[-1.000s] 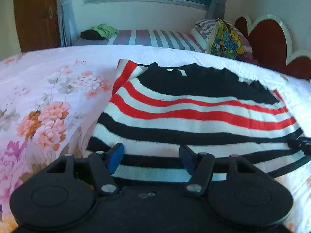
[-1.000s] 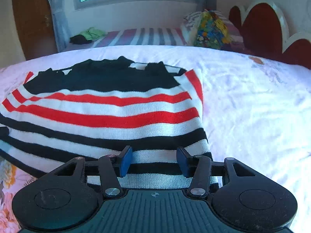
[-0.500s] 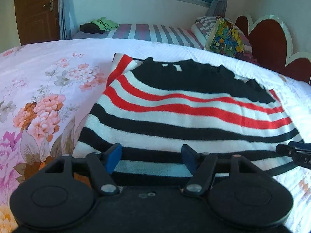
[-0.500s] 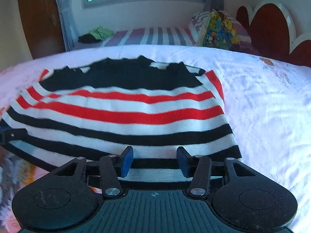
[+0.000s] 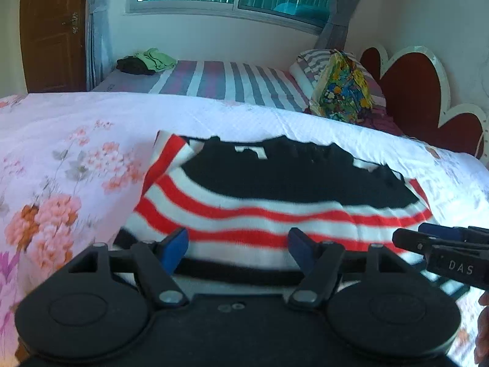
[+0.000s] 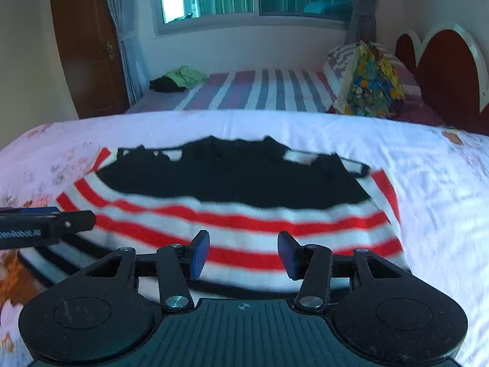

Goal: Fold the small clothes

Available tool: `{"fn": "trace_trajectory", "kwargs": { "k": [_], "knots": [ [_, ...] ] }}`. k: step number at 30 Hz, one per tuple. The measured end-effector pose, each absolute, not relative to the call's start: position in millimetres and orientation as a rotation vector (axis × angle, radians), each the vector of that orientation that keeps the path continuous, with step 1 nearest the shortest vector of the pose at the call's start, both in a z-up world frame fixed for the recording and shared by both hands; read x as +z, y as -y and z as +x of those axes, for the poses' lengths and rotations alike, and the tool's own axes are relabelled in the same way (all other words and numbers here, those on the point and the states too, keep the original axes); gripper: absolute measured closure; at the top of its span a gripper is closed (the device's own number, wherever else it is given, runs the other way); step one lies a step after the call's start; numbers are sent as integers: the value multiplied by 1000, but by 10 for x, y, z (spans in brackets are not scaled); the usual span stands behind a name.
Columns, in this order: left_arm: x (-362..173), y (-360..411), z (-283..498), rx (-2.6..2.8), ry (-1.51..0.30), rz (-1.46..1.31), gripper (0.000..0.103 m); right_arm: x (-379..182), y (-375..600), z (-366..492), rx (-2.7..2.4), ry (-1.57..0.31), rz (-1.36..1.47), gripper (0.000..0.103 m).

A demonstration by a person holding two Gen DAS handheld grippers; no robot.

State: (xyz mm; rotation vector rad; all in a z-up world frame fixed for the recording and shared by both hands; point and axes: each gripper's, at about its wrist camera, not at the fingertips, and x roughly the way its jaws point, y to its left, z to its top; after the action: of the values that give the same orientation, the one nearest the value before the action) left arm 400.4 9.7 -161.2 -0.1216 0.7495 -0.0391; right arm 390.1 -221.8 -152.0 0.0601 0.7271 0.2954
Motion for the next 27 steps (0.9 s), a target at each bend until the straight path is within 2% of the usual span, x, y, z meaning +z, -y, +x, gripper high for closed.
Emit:
{"fn": "trace_trajectory", "kwargs": {
  "k": [8,12,18,23,27],
  "knots": [
    [-1929,-250,4357,39,-824,-152,30,-1768,1965,4302,298,-782,-21,54],
    [-1849,-232,4328,39,-832,-142,32,-1814,1943,4323,310,-782,-49,54],
    [-1661,-321,4059,36,-830,-210,29,-1637,2096,4157,346,-742,35,54],
    [-1671,-356,3823,48,-868,-225,28,-1703,2049,3966,336,-792,16,54],
    [-1688,-415,3626,51,-889,-284,24,-1747,2052,3807,322,-818,20,54]
  ]
}}
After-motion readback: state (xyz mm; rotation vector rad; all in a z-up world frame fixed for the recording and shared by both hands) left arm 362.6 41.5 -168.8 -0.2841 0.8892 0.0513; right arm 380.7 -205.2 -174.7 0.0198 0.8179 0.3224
